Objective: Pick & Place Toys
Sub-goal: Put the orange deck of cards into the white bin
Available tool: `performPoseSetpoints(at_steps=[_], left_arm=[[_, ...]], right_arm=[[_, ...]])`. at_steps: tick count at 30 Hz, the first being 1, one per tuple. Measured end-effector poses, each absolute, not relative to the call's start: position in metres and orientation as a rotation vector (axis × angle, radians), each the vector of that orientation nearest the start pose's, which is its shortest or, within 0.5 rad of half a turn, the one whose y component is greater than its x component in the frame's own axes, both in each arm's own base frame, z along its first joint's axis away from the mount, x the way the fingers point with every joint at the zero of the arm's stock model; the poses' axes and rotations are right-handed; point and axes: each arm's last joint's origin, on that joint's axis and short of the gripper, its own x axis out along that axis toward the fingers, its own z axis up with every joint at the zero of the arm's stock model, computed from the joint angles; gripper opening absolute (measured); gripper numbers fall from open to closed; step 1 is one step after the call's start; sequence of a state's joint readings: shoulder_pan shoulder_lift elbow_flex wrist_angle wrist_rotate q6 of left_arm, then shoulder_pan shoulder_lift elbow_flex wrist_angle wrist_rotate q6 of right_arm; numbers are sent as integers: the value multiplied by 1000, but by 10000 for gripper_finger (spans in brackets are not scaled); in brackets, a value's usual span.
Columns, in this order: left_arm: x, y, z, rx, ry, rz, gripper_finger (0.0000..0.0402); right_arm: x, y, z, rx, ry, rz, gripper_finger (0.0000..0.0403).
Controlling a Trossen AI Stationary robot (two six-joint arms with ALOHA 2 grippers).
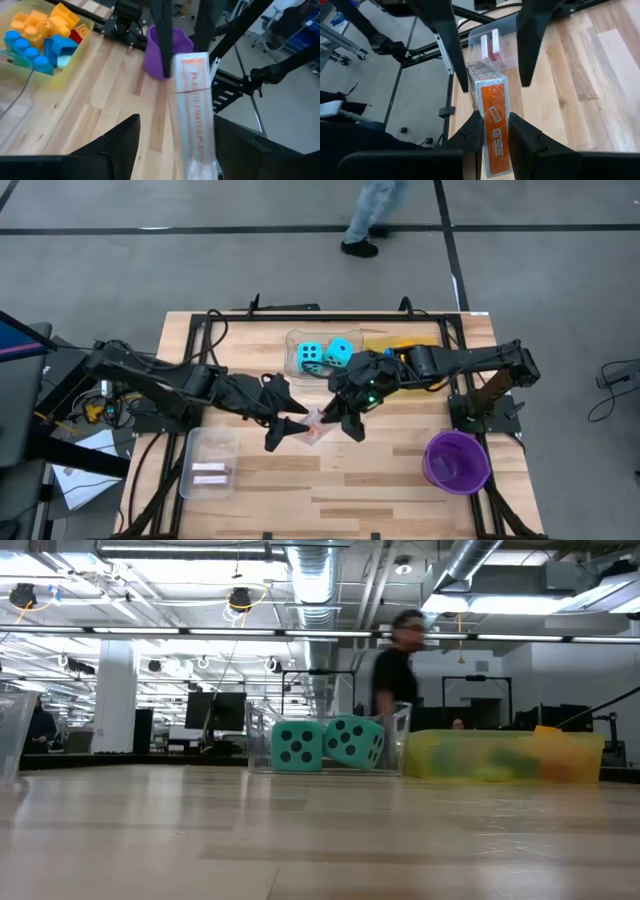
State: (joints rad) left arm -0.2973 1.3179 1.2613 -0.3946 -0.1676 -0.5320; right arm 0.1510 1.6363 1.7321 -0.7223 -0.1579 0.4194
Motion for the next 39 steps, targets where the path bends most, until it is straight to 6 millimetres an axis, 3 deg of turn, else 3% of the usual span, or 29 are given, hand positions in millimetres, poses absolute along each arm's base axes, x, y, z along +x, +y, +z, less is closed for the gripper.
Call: performPoseSetpoints(at_steps=[8,16,19,24,28,31,39], left_arm=[[279,-74,363,-432,455,14,186],[279,-71,364,-458,449,21,64],[278,-72,365,-461,451,8,59],[270,-71,366,-457,498,-9,59],[252,-71,363,-471,605,3,59],[232,-72,361,-472,711,23,59],[165,-81,358,-440,1009,43,59]], right_arm=[[349,57,393,404,684,157,54],[349,56,394,392,676,157,60],[350,58,395,381,662,172,94],[352,59,397,387,632,181,190],[352,57,398,392,625,179,260],[351,56,397,397,644,172,289],[348,56,396,397,666,157,303]])
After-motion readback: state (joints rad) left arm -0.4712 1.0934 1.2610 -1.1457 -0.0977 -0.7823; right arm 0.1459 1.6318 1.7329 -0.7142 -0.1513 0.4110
